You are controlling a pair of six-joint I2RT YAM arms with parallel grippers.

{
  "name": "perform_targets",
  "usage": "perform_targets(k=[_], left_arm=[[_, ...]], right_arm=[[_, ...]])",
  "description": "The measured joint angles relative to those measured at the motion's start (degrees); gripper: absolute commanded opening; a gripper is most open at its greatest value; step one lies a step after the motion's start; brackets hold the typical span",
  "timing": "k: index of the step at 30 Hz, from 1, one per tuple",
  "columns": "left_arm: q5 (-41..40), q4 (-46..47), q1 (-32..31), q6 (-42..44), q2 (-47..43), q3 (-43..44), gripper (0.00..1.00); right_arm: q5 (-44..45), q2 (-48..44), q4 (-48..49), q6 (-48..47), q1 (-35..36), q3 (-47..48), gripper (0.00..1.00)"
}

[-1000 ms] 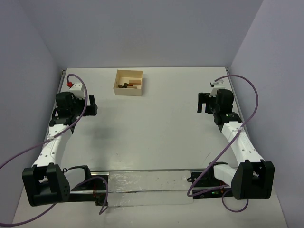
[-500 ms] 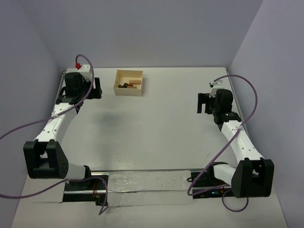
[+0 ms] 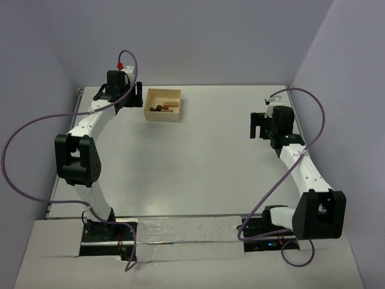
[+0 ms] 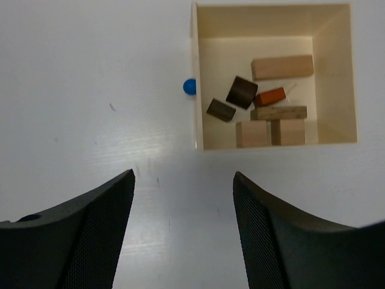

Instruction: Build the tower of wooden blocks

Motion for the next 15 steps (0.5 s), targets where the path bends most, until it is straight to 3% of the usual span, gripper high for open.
perform_targets(k=[8,15], left_arm=[[-1.8,-2.4,-1.3,-0.7,12.2,14.0,0.69],[-2.7,-4.0,-2.2,-0.7,20.0,20.5,0.66]], right_arm=[[0.2,2.8,-0.8,0.1,0.0,1.7,1.0],[0.3,4.2,-1.1,0.2,0.0,2.3,1.0]])
